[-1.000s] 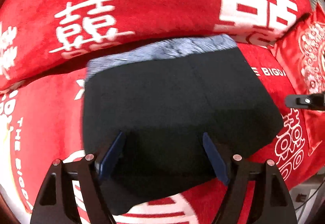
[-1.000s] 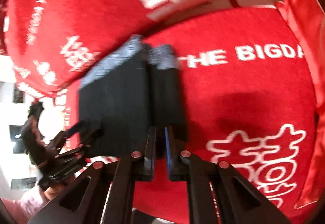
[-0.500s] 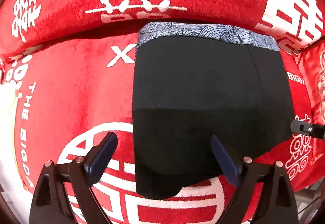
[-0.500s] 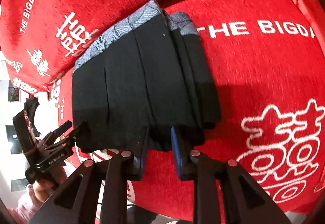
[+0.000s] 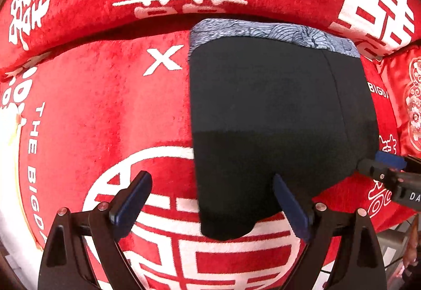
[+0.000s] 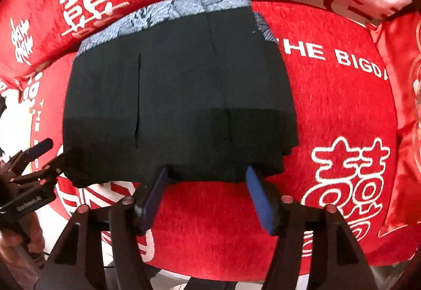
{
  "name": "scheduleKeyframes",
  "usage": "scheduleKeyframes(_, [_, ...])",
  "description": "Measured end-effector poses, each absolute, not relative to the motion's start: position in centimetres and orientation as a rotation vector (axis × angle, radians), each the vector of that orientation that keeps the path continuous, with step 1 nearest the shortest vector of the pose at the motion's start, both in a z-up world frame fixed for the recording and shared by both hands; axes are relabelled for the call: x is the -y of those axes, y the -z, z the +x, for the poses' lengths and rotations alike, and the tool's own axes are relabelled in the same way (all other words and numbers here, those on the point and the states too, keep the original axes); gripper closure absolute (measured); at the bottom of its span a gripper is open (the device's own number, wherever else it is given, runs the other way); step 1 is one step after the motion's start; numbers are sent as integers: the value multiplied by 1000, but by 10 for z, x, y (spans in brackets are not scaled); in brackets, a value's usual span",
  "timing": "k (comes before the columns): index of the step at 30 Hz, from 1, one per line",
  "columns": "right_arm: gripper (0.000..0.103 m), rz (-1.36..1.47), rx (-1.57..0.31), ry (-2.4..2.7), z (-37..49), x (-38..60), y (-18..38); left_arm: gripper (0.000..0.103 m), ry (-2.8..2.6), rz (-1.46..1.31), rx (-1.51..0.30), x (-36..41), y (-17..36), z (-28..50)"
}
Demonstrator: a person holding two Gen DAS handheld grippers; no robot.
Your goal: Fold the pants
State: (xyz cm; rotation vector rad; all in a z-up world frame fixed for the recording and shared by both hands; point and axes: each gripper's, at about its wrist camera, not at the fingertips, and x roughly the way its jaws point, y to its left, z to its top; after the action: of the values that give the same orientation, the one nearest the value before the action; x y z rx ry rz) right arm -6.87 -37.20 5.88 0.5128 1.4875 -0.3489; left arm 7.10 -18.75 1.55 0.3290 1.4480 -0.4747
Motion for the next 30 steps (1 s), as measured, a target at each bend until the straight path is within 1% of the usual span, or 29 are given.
scheduleKeyframes(2, [31, 515, -1502, 371, -68, 368, -55, 10, 486, 334, -1449, 184, -17, 73])
scheduleKeyframes(6, [31, 569, -1534, 388, -73, 360, -47, 10, 512, 355, -1441, 178, -18, 77])
scheduleKeyframes(12, [31, 530, -1498, 399, -82, 345, -55, 10, 519, 381, -1427, 166, -17, 78])
scheduleKeyframes(15, [31, 556, -1469, 407, -88, 349, -61, 10, 520, 396, -1418, 163, -16, 77])
scheduleKeyframes(17, [30, 580, -1415, 398, -92, 357, -75, 10, 532, 391, -1421, 163, -13, 78])
scheduleKeyframes(24, [30, 513, -1305, 330, -81, 402, -104, 10, 527, 301, -1381, 166, -24, 94])
scheduleKeyframes(27, [30, 562, -1268, 329, -60, 437, -101, 10, 499, 274, -1372, 168, -24, 107])
scheduleKeyframes(30, [31, 608, -1257, 320, -31, 462, -86, 10, 472, 241, -1371, 170, -19, 120])
